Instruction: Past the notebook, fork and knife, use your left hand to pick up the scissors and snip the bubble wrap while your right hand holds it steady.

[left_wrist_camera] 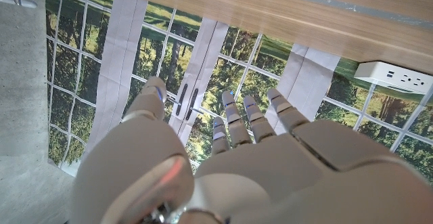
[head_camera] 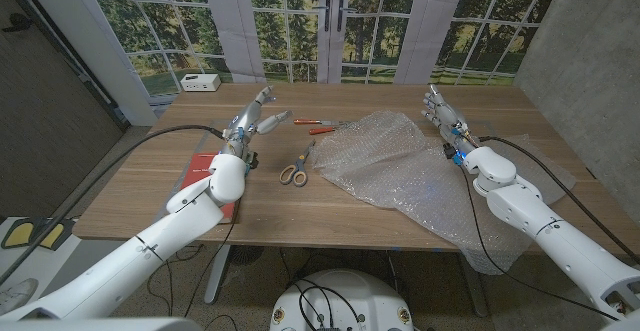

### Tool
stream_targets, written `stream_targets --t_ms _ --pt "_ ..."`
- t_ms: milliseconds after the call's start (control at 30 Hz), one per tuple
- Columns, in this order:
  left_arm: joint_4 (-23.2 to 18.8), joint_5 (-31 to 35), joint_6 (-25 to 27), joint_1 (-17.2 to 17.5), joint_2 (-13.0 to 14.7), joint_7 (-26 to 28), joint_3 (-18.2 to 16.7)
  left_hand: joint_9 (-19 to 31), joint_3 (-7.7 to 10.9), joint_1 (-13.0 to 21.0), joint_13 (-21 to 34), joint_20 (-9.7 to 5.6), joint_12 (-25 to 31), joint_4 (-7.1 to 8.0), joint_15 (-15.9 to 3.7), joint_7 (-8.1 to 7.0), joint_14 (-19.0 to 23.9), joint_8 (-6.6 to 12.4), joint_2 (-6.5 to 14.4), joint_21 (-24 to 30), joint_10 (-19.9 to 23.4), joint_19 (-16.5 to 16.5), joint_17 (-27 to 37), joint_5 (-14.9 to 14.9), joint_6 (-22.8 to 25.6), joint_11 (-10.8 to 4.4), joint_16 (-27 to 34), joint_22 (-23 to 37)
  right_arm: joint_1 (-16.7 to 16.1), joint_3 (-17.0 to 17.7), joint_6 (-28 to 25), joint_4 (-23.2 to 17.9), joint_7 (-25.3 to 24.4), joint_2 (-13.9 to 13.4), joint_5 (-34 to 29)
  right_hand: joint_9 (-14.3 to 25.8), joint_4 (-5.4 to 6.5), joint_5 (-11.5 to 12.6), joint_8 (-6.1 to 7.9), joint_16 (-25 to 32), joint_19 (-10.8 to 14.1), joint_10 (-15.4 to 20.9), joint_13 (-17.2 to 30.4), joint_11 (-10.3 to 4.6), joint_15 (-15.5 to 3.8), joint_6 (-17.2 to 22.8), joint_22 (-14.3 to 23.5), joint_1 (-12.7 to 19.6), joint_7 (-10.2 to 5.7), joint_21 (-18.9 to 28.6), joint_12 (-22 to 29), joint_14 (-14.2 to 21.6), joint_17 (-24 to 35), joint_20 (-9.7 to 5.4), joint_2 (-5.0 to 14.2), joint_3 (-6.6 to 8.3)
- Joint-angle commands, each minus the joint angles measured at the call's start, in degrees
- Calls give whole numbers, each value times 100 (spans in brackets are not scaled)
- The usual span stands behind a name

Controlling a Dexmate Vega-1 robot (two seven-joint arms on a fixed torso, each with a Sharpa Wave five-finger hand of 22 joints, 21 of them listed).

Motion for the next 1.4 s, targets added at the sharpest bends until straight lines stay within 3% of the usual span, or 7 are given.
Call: stream_targets --t_ms 33,367,533,1000,1267,1400 --pt "-69 61 147 -105 109 -94 166 15 -44 -33 33 4 75 18 -44 20 77 47 -43 39 101 66 35 -23 43 -44 33 19 -1 27 50 41 59 26 70 31 -20 -40 6 15 -11 -19 15 -5 14 -27 18 18 23 17 -8 -32 5 -28 21 -10" --pt "-211 84 135 28 273 -160 147 13 -91 -22 85 -1 139 15 -111 -43 149 80 -76 51 222 122 38 -40 132 -107 53 20 -19 36 69 39 74 7 72 30 -18 -47 7 19 -17 -19 16 -4 19 -27 18 10 16 17 -7 -32 9 -25 24 -9" --pt "-111 6 -216 57 400 -259 113 13 -106 -15 99 -4 138 13 -104 -65 115 72 -88 43 212 108 37 -46 113 -135 36 20 -23 44 48 36 109 15 129 31 -20 -50 9 19 -13 -18 16 -13 12 -26 18 13 16 20 -5 -35 9 -30 28 -5" --pt "-371 166 602 21 271 -237 176 13 -139 25 152 -25 172 24 -85 -51 123 78 -68 51 281 144 35 -67 107 -90 35 21 -36 38 39 22 116 31 156 31 -21 -59 11 21 -13 -21 17 -21 15 -25 18 11 23 23 -4 -35 11 -31 33 -1" --pt "-406 175 614 17 268 -207 215 14 -163 38 170 -37 216 25 -48 -68 116 84 -78 53 396 166 32 -85 130 -61 27 21 -15 31 39 39 132 48 166 31 -22 -65 11 23 -13 -17 17 1 12 -27 18 9 20 24 -2 -34 12 -29 33 0" --pt "-407 217 621 17 228 -150 267 16 -182 93 190 -41 238 10 -11 50 -53 110 -89 13 482 68 22 -98 209 -76 -37 21 3 19 47 56 133 58 151 31 -23 -67 7 23 -12 -21 17 1 9 -38 18 10 20 24 -3 -35 12 -30 34 1"
